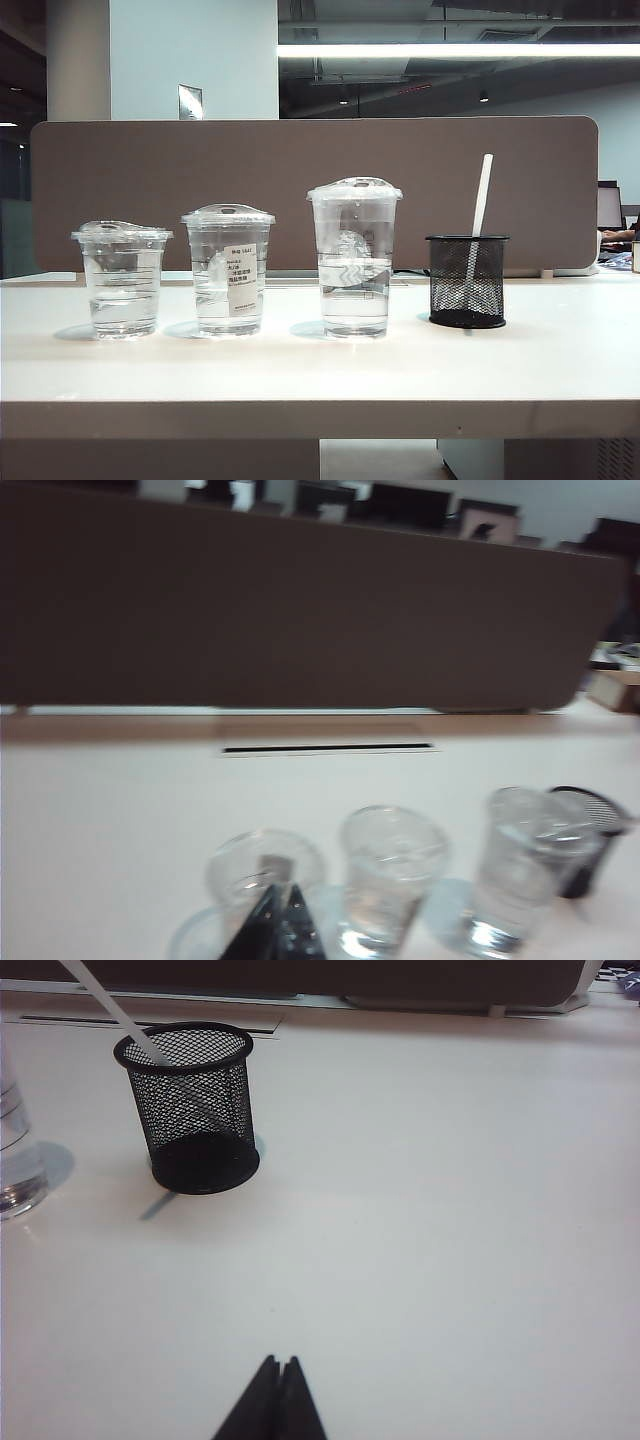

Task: Pick up the straw and insert it into the large coffee cup.

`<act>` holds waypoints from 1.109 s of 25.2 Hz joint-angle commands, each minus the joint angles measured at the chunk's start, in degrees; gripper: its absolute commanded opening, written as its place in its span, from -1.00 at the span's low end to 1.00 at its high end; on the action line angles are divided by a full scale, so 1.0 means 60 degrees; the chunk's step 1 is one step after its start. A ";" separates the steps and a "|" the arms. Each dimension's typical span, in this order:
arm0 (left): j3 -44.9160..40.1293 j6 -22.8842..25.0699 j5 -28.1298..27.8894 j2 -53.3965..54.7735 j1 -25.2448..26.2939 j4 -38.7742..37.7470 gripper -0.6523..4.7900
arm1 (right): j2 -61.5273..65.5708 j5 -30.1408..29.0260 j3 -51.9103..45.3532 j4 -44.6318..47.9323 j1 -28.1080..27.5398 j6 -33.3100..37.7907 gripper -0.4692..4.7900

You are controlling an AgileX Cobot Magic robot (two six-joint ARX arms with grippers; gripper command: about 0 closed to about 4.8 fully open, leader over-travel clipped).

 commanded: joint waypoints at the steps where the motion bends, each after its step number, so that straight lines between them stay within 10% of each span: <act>1: 0.2138 0.0189 0.0801 0.0896 -0.0361 -0.2262 -0.77 | -0.0004 0.0000 -0.0055 0.0087 0.0007 0.0022 -0.84; 5: 0.5056 0.0240 0.1464 0.1617 -0.0707 -0.6135 -0.77 | -0.0004 0.0000 -0.0055 0.0087 0.0007 0.0022 -0.84; 12: 0.7104 0.0790 0.1832 0.1137 -0.0710 -0.9140 -0.77 | -0.0004 0.0000 -0.0055 0.0091 0.0007 0.0022 -0.84; 28: 0.7257 0.0922 0.1829 0.0576 -0.0703 -0.9843 -0.77 | -0.0004 0.0000 -0.0055 0.0087 0.0007 0.0022 -0.84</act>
